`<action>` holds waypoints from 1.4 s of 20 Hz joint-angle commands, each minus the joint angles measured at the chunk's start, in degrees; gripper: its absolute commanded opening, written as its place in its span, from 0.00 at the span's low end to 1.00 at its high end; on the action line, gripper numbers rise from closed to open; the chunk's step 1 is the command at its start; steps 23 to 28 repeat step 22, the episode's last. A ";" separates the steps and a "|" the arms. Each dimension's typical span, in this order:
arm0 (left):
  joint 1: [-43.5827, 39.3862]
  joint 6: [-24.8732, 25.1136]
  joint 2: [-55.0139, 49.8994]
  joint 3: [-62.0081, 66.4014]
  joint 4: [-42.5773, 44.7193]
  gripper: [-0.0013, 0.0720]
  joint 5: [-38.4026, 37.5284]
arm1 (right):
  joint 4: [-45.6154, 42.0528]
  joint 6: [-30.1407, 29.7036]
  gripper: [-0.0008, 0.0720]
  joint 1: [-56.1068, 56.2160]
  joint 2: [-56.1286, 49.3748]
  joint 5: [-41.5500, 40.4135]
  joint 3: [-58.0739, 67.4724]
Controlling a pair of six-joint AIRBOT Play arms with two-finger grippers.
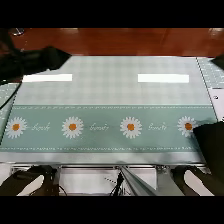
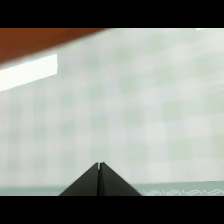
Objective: Fold the shirts.
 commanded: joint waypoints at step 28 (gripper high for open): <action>-6.12 -14.38 -10.88 -0.26 27.78 0.04 -3.58 | -27.56 14.34 0.05 22.67 -15.32 3.08 -4.87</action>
